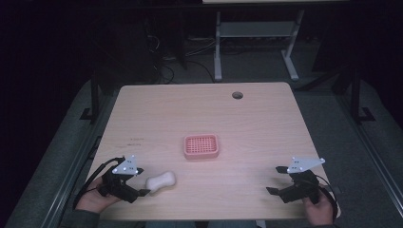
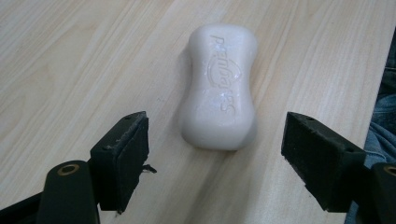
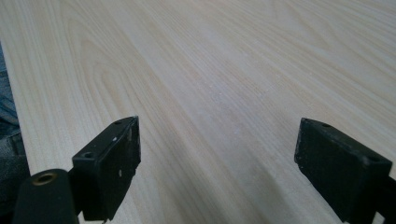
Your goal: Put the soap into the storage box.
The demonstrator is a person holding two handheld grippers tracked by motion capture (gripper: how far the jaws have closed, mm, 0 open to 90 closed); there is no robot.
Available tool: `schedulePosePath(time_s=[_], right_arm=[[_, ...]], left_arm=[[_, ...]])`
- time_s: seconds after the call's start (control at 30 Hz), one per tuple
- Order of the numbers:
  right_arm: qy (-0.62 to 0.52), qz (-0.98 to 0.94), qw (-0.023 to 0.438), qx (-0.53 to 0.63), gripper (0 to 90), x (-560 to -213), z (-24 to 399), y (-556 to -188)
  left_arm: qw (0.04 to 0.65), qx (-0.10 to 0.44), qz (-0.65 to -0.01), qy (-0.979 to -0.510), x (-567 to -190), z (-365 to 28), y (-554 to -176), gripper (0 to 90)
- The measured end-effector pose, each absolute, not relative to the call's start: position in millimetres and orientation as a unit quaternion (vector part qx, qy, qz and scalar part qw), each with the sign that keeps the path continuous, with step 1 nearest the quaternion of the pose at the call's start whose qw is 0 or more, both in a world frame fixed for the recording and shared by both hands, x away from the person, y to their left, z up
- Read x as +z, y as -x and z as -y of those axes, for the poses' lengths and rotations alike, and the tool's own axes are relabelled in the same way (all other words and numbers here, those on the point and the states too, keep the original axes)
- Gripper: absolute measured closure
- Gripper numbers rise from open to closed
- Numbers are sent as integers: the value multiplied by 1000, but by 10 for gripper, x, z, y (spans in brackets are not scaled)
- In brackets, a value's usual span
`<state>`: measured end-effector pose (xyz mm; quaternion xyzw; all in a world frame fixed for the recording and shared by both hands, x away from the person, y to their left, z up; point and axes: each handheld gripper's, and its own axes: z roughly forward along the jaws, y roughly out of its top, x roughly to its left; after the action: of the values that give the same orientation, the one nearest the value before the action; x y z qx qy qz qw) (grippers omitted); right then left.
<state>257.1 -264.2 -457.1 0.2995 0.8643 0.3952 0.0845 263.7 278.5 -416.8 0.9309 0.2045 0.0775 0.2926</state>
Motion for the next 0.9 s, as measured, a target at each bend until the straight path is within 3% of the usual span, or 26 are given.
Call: schedulePosePath(time_s=[0.9], right_arm=[[-297,-865,87,396,142,-4556,2637,-2555]], left_arm=[[275,71,-178,-942,-4167,-2495,-2769,230]])
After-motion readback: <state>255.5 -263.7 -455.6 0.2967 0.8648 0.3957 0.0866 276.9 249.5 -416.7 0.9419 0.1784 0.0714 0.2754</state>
